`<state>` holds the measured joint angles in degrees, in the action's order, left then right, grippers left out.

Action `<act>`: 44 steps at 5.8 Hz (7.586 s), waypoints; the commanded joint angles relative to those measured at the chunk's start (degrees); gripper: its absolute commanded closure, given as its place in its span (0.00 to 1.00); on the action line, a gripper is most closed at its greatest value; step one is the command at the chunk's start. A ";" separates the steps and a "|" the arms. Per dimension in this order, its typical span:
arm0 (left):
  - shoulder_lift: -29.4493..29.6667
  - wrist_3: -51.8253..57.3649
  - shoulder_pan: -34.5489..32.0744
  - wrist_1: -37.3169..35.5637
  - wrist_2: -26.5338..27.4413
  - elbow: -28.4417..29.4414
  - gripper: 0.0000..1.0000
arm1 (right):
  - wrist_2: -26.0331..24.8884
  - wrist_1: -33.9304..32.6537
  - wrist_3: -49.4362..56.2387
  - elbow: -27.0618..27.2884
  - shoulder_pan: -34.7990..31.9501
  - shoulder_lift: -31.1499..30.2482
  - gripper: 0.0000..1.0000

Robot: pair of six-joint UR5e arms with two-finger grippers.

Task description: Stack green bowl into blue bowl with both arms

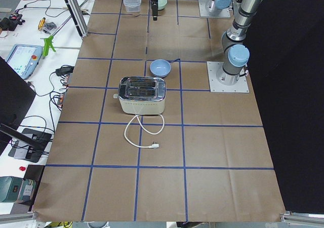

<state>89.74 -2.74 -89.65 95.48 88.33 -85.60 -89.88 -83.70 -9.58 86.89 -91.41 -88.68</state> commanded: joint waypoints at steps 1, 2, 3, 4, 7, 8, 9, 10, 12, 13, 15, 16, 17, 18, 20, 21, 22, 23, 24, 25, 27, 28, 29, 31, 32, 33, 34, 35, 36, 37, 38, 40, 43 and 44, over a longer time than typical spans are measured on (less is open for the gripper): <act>0.00 0.02 0.00 -0.03 0.00 0.00 0.02 | -0.21 0.29 0.00 0.12 0.00 0.08 0.00; 0.00 0.02 0.00 -0.03 0.00 0.00 0.02 | -0.21 0.03 -0.09 0.12 0.00 0.08 0.00; -0.18 0.10 0.00 -0.11 -0.09 0.00 0.02 | -0.21 -0.06 0.00 0.21 0.00 0.08 0.00; -0.61 0.37 0.44 -0.29 -0.09 -0.09 0.02 | -0.29 -0.06 0.00 0.21 0.00 0.08 0.00; 0.08 9.59 5.69 -2.81 0.17 -9.96 0.03 | -0.38 0.56 0.09 0.21 0.00 -0.01 0.00; 1.22 12.38 7.72 -12.76 0.52 -18.46 0.03 | -0.38 0.64 0.87 0.21 0.61 0.17 0.00; 3.84 12.67 8.17 -26.95 0.53 -26.99 0.03 | -1.17 0.82 1.75 0.38 1.66 -0.79 0.00; 6.82 12.50 7.74 -32.58 0.61 -30.99 0.03 | -2.83 0.73 6.11 1.34 4.19 -1.23 0.00; 11.50 12.06 7.30 -33.16 0.44 -32.87 0.14 | -2.93 -0.40 19.36 7.29 14.02 -4.64 0.00; 12.47 11.97 7.30 -33.25 0.18 -32.70 0.38 | -2.93 -5.37 25.34 11.68 19.02 -5.45 0.00; 12.74 11.01 7.38 -33.69 0.00 -32.26 0.96 | -2.23 -18.69 29.70 22.12 22.85 -5.11 0.00; 12.91 10.83 7.38 -33.86 0.00 -31.65 1.00 | -2.23 -27.74 29.44 26.71 22.85 -3.80 0.00; 12.83 10.13 6.77 -32.99 -0.26 -28.51 1.00 | -2.05 -32.09 29.27 28.67 22.76 1.26 0.00; 12.65 5.95 3.11 -30.81 -2.79 -24.30 1.00 | -1.97 -38.14 28.83 29.29 22.50 6.71 0.00; 15.97 -4.69 -8.64 -28.94 -2.82 -14.81 1.00 | -1.88 -44.66 28.91 32.97 22.32 10.88 0.00; 20.08 -4.03 -14.96 -31.55 -3.25 -10.94 0.99 | -1.88 -44.97 28.83 33.86 22.32 11.24 0.00; 24.13 -3.07 -19.38 -33.67 -3.17 -7.25 0.99 | -1.79 -44.71 28.91 33.87 22.32 11.16 0.29; 27.30 -2.89 -23.42 -34.47 -2.91 -4.86 0.98 | -1.79 -44.71 28.91 33.70 22.32 11.07 0.66; 30.11 -2.97 -25.90 -40.14 -3.34 -3.79 0.96 | -0.48 -44.53 28.83 33.61 22.32 10.89 0.84; 30.23 -3.15 -26.97 -40.28 -2.47 -5.43 0.94 | -0.12 -44.27 28.39 33.17 22.32 10.54 0.91; 28.75 -3.76 -26.98 -33.11 -2.20 -5.54 0.71 | -0.12 -39.91 28.39 27.76 22.06 9.93 0.93; 30.56 -3.94 -26.89 -34.21 -2.55 -5.54 0.02 | -0.03 -29.17 28.39 20.58 21.54 9.14 0.93; 28.75 -3.94 -26.63 -34.91 -2.46 -4.84 0.02 | 2.32 -19.40 28.30 15.29 20.23 7.22 0.93; 18.59 -3.16 -22.18 -28.56 -3.16 -4.04 0.01 | 6.80 -5.92 28.39 8.41 19.16 3.00 0.92; 14.80 -2.71 -19.62 -24.85 -3.08 -3.96 0.01 | 8.04 -5.25 28.30 7.60 19.07 3.07 0.92; 10.24 2.60 -13.68 -18.11 -2.99 -3.96 0.02 | 8.05 -5.94 26.65 7.59 17.77 3.59 0.93; 5.84 5.00 -7.88 -11.00 -2.82 -4.04 0.01 | 8.05 -8.38 21.15 7.59 13.92 4.03 0.93; 3.01 5.11 -6.69 -7.53 -2.38 -4.04 0.01 | 7.97 -11.97 14.83 7.59 8.93 5.52 0.93; 2.03 5.03 -6.50 -7.58 0.76 -3.96 0.01 | 8.05 -16.10 6.41 7.51 2.96 7.27 0.93; 1.41 5.03 -6.50 -6.28 1.05 -3.09 0.01 | 8.14 -20.67 -0.98 7.50 -3.02 9.64 0.93; 1.23 4.85 -5.55 -5.83 1.05 -2.12 0.01 | 8.06 -25.06 -8.71 7.50 -8.56 12.01 0.93; 0.96 5.03 -2.99 -5.39 0.18 -2.11 0.01 | 8.05 -29.23 -14.23 7.85 -12.91 15.53 0.92; 1.05 4.67 -2.90 -6.00 0.09 -2.29 0.01 | 8.05 -33.80 -13.63 9.52 -12.92 21.69 0.92; 1.05 4.59 -2.90 -6.09 0.09 -2.29 0.01 | 8.05 -33.89 -13.54 11.18 -12.83 21.70 0.91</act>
<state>90.79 1.92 -92.58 89.47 88.42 -87.89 -81.83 -117.12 -23.20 96.74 -104.30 -67.51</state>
